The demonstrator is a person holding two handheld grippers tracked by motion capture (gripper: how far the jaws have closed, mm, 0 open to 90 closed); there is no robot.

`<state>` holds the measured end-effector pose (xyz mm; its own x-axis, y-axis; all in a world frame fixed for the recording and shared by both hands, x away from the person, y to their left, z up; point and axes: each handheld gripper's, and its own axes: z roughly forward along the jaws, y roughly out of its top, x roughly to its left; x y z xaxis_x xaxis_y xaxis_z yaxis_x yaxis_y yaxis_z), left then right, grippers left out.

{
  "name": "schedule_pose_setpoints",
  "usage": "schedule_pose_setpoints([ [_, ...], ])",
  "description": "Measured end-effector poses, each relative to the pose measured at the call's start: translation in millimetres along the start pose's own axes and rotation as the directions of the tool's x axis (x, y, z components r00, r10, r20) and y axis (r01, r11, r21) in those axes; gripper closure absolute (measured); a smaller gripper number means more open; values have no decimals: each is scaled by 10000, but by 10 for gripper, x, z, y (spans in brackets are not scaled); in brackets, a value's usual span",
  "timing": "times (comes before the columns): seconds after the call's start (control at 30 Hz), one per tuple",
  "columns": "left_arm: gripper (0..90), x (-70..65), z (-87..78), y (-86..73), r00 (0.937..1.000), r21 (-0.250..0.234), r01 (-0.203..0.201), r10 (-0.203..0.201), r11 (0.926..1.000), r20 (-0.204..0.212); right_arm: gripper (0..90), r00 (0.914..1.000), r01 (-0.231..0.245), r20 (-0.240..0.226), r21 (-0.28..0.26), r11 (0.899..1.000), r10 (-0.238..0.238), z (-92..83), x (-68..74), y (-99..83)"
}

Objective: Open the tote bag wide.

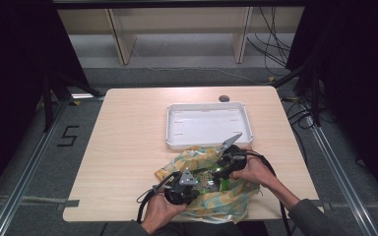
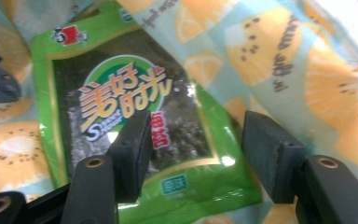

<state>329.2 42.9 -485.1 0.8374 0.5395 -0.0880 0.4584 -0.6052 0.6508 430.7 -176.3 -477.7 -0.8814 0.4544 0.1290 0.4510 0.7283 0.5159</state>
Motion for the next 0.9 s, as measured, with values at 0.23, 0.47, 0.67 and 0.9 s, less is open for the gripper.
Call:
schedule_pose_setpoints([
  [0.23,896,-7,43,-21,10000,151,12,-12,9999,41,454,9995,-20,-304,86,10000,22,2,57,15],
  [0.47,896,30,36,-7,9991,560,-424,423,9975,37,445,9974,-273,-655,311,9991,293,53,50,15],
  [0.67,896,3,78,-8,9999,221,82,-81,9997,-71,458,9887,-854,-1211,274,9960,881,30,51,40],
  [0.9,897,5,80,-8,9995,585,-299,301,9978,-23,487,9826,-951,-1618,-183,9953,909,-67,89,93],
])
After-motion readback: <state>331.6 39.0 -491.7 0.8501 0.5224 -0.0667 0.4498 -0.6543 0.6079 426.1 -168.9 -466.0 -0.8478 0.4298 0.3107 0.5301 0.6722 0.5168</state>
